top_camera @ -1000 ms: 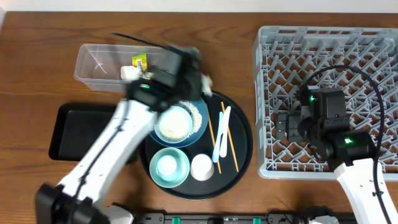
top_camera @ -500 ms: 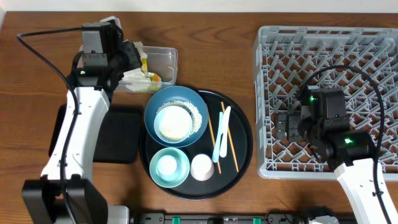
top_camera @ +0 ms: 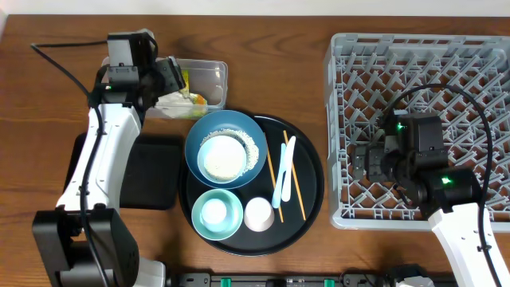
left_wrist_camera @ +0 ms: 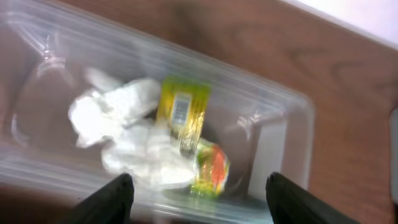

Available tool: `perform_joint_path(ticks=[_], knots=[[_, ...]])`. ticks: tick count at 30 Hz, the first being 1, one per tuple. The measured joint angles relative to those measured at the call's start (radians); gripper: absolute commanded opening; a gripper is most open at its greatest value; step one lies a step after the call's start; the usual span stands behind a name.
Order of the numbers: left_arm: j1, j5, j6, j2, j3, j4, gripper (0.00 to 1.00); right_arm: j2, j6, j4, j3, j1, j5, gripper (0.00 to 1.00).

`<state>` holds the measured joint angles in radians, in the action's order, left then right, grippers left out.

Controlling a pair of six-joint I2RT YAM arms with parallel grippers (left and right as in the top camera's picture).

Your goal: Sort waste into correct bins and load items into the dishwasher rack

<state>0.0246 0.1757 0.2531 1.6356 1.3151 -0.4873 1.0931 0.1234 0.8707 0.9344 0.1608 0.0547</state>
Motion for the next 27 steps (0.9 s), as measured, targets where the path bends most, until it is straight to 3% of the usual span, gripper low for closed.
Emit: perform_joint_path(ticks=[7,14,27], knots=[[0.0,-0.065,-0.002,-0.057,-0.002,-0.337,0.86,0.0,0.0,-0.004,0.0,0.0,0.037,0.99],[0.014,-0.157,0.004,-0.095,-0.003,-0.565,0.89,0.0,-0.001,-0.029,0.003,0.004,0.045,0.99],[0.181,-0.183,0.095,-0.098,-0.03,-0.658,0.95,0.166,-0.014,0.007,0.204,0.34,0.05,0.96]])
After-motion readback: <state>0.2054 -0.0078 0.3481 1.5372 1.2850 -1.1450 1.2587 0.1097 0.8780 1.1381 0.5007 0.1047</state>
